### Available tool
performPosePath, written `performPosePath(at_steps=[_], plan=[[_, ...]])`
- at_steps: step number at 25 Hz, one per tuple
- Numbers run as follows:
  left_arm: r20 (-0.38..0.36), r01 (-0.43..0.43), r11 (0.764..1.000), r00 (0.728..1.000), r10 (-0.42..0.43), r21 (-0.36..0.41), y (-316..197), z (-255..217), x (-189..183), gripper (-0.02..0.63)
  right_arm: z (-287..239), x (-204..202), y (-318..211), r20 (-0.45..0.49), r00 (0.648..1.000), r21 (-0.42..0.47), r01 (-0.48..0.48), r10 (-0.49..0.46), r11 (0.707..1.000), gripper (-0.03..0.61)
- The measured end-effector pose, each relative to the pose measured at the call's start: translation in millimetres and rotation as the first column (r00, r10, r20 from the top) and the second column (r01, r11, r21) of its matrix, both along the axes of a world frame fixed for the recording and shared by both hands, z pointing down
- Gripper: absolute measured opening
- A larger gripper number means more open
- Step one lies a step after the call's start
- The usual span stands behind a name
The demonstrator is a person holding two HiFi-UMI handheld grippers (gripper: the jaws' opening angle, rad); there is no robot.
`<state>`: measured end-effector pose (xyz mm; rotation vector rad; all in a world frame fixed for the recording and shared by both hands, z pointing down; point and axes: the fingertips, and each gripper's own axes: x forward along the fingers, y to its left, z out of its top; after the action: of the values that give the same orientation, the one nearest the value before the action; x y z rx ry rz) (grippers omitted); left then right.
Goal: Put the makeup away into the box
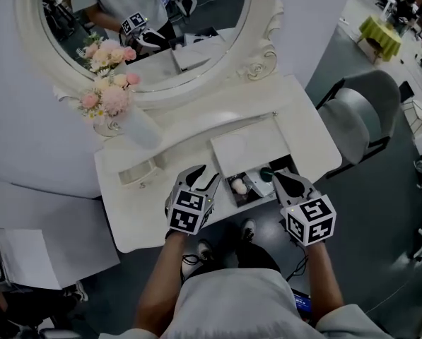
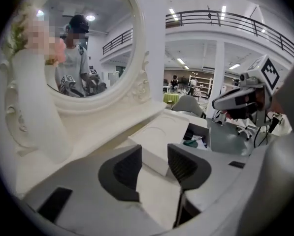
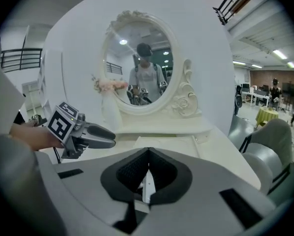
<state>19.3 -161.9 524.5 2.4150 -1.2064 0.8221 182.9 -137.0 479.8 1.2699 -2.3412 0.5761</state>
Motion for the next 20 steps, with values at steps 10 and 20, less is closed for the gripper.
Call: performPosePath(at_steps=[10,20], plan=[[-0.040,0.150,0.973,0.989,-0.145,0.176,26.7,-78.8,-101.0,0.047,-72.0,-83.5,1.3,-0.011,0.996,0.159,0.086,-0.085,0.984,-0.006],[0.000,0.131,0.917,0.990,-0.142,0.377,64.1,-160.7,-150.0,-0.006,-142.0,-153.6,26.7,-0.009,0.985,0.288,0.169,-0.173,0.943,-0.006]])
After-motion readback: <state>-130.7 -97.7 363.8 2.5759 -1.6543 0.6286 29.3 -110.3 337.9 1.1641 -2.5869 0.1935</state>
